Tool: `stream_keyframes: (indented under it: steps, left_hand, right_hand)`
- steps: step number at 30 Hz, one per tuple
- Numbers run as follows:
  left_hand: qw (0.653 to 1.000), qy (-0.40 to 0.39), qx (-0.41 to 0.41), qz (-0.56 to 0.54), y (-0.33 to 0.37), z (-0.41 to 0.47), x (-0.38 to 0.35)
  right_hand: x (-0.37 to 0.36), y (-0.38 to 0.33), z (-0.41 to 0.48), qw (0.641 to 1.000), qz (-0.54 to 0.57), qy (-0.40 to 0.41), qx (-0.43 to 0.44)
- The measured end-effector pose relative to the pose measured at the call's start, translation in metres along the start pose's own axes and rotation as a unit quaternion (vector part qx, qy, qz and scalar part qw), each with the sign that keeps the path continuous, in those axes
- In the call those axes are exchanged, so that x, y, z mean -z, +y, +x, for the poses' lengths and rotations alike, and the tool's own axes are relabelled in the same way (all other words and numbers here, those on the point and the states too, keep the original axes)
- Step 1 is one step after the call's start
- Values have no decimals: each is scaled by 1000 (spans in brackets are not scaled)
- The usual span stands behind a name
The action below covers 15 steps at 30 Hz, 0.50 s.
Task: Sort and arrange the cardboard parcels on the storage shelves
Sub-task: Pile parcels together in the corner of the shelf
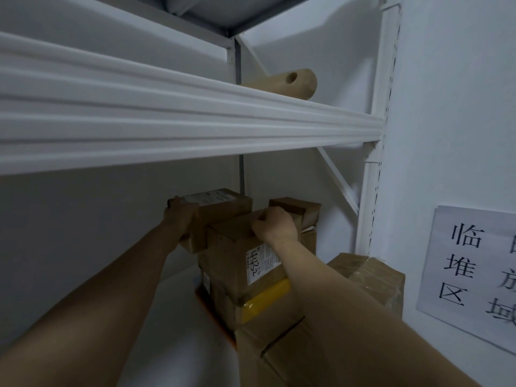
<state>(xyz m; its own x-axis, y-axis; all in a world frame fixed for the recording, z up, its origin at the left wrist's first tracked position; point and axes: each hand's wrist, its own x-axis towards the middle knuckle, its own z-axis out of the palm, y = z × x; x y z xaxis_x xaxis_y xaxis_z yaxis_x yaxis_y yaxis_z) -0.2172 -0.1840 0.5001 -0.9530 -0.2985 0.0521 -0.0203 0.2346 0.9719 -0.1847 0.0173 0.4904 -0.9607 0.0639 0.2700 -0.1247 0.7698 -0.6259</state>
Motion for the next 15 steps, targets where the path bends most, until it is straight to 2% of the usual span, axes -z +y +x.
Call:
stream_keyframes:
  steps: [3,11,15]
  left_hand:
    - [999,-21,4,-42,-2,7,-5]
    - [998,-27,-49,10,0,-6,-19]
    - [998,-43,-28,-25,0,-10,-29]
  right_hand:
    - [-1,-1,-1,1000,-1,3,-16]
    - [-8,0,1,1000,12,-1,-18]
    - [-8,-1,-1,1000,10,-8,-19]
